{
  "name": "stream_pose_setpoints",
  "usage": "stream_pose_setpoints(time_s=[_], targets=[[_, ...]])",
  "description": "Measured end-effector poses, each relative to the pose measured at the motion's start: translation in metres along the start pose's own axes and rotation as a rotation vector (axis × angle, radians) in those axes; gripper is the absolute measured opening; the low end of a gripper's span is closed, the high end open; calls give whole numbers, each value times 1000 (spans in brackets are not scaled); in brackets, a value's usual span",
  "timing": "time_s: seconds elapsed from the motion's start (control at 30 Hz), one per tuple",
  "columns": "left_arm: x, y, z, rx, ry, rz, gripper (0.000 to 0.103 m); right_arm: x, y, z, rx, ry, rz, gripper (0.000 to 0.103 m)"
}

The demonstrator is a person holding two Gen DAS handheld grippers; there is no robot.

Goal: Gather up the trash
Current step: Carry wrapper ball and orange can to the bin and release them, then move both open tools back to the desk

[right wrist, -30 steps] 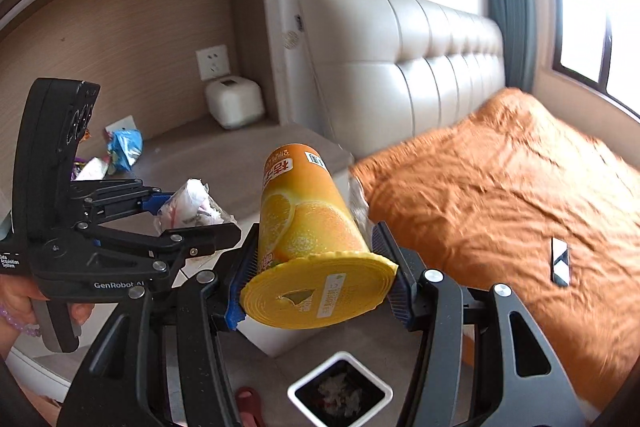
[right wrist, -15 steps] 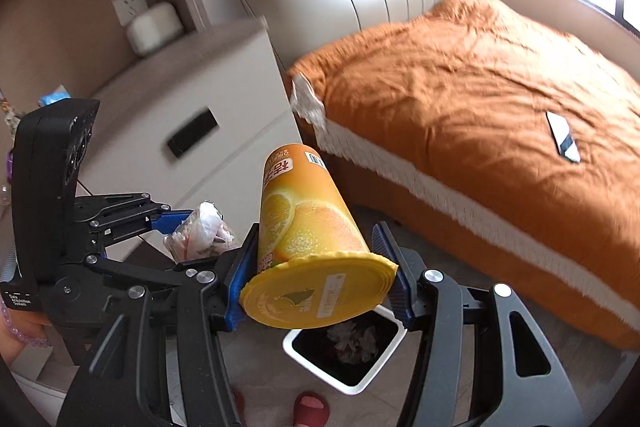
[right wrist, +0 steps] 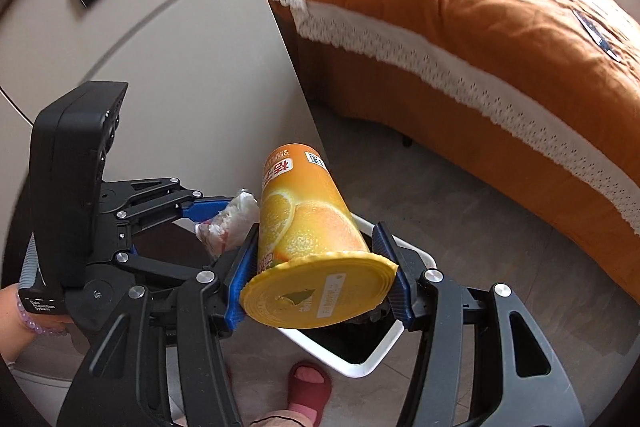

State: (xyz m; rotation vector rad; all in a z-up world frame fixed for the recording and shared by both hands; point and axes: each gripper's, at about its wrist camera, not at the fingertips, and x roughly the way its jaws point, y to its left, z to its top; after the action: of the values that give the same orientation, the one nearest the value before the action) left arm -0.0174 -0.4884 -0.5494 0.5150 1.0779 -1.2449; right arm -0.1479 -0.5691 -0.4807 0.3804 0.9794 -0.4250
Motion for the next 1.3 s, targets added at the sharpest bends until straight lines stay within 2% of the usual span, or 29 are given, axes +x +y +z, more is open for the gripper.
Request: stream_pose_setpoints(time_s=[0.03,0.07,0.1,0.13,0.17,0.37,0.63,0.77,1.07,1.3], targets=[[9,2,-4,2,-11,1,56,9,-2,-4,-1,2,4,58],[15,4,-8,2,-29,8,64,16,-4,-7,-2,6,14,65],[21,5,-10,3,-34,28,100,25,-7,-11,-6,6,12,89],[26,6,-14,7,-38,50,99,29,-10,-13,4,-8,-4,100],[32,7,-16,7,-37,52,99,35,-16,-18,15,-21,-33,99],[44,11,-23,13,-18,60,99,56,-31,-26,61,29,-57,99],[24,9,-7,0,-26,56,99,38,-20,-11,46,22,-64,99],[0,4,2,5,-48,53,99,24,-9,2,25,8,-62,99],[-76,-4,28,-5,-116,81,99,-42,16,43,-5,-67,-63,99],[-170,-12,50,-59,-190,143,99,-116,43,82,-44,-167,-40,99]])
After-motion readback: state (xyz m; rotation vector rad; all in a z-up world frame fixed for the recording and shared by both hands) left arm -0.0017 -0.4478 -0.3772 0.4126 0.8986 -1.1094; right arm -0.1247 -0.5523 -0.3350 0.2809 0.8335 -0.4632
